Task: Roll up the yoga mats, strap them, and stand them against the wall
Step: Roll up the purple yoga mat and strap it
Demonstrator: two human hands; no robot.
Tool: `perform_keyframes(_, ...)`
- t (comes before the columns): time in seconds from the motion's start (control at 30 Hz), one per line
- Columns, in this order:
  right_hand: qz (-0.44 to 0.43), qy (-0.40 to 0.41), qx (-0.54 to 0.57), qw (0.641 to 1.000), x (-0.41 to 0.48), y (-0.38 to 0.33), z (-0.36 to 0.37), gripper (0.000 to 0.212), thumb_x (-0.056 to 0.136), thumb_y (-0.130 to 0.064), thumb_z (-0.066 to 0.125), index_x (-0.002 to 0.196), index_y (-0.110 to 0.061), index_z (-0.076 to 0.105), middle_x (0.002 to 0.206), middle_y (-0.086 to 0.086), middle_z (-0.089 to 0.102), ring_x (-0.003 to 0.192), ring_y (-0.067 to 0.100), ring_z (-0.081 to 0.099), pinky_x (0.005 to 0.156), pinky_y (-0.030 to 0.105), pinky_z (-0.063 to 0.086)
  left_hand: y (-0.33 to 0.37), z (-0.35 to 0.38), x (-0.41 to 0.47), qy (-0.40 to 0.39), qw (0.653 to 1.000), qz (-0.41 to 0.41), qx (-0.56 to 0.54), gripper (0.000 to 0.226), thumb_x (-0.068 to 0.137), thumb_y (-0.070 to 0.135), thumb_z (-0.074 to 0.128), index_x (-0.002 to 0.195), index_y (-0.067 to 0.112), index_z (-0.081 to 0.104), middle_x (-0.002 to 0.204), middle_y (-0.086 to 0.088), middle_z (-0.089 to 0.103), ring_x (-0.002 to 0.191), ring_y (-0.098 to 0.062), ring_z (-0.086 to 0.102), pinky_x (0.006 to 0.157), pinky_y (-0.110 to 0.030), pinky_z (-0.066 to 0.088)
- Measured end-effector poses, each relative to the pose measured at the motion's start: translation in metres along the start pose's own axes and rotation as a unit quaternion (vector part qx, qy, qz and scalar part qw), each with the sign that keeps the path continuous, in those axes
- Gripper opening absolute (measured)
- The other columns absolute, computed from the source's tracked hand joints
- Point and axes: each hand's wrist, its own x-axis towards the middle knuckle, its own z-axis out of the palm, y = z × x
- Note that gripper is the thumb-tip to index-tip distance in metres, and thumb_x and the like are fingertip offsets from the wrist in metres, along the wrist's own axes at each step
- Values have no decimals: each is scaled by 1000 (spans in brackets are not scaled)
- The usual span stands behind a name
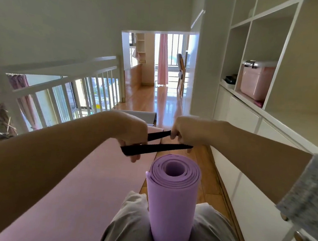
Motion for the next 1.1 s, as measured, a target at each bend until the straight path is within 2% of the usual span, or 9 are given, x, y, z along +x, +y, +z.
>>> perform_keyframes(0.07, -18, -24, -36, 999, -8, -7, -1, 38, 88, -6, 67, 125, -12, 61, 91, -6, 55, 79, 14, 63, 82, 29, 57, -8, 8, -2, 8, 1000, -8, -3, 36, 91, 9, 63, 126, 5, 59, 94, -5, 74, 77, -14, 72, 74, -24, 58)
perform_keyframes(0.2, 10, -120, -25, 992, -43, 4, 2, 44, 78, -19, 78, 119, -10, 62, 80, -4, 64, 71, 12, 67, 67, 23, 58, -7, 54, -27, -4, 999, 27, 40, 81, 84, 39, 70, 149, 14, 28, 93, 5, 75, 55, 16, 56, 59, -3, 45)
perform_keyframes(0.33, -3, -94, -79, 992, -69, 17, 25, 32, 76, -33, 79, 98, -17, 63, 81, -4, 63, 70, 12, 61, 61, 19, 53, -5, 94, -33, 21, 997, 49, 57, 92, 83, 44, 70, 149, 7, 19, 116, 0, 68, 72, -4, 65, 75, -21, 54)
perform_keyframes(0.43, 14, -74, -130, 989, -70, 23, 44, 41, 77, -30, 78, 109, -17, 56, 84, -7, 56, 75, 11, 58, 67, 20, 55, 0, 97, -16, 102, 990, 74, 57, 87, 79, 43, 74, 145, 8, 29, 119, -4, 66, 85, -15, 66, 82, -27, 53)
perform_keyframes(0.57, 42, -53, -102, 992, -59, 38, 46, 71, 78, -29, 79, 137, -15, 42, 117, 1, 57, 93, 12, 53, 73, 19, 49, -7, 75, 3, 101, 989, 98, -41, 87, 80, 30, 76, 150, 23, 25, 123, -2, 64, 69, -4, 62, 80, -19, 49)
perform_keyframes(0.63, 38, -38, -77, 996, -47, 45, 47, 79, 78, -29, 79, 143, -15, 37, 126, 2, 57, 101, 14, 56, 77, 19, 51, -9, 64, 15, 105, 990, 76, -50, 90, 82, 23, 74, 153, 23, 19, 124, -1, 64, 76, -4, 63, 86, -21, 48)
perform_keyframes(0.83, 52, -85, 21, 995, -5, 65, 51, 79, 79, -22, 79, 144, -16, 35, 137, -1, 54, 120, 18, 54, 79, 20, 49, -12, 47, 54, 68, 991, 45, -105, 80, 86, 7, 67, 152, 18, 22, 130, -4, 60, 109, -18, 62, 96, -30, 50)
perform_keyframes(1.0, 59, -161, 39, 984, 28, 77, 50, 85, 79, -21, 77, 148, -14, 29, 137, -1, 54, 122, 18, 52, 95, 27, 50, -16, 40, 83, 31, 997, 52, -46, 72, 85, 12, 70, 147, 22, 35, 128, -1, 60, 109, -15, 59, 93, -25, 48)
perform_keyframes(1.1, 47, -213, 55, 974, 41, 88, 55, 57, 79, -23, 76, 129, -22, 50, 117, -4, 59, 112, 17, 56, 97, 33, 50, -15, 44, 92, -4, 997, 71, 12, 53, 79, 15, 77, 128, 14, 57, 115, -3, 66, 102, -18, 61, 89, -24, 47)
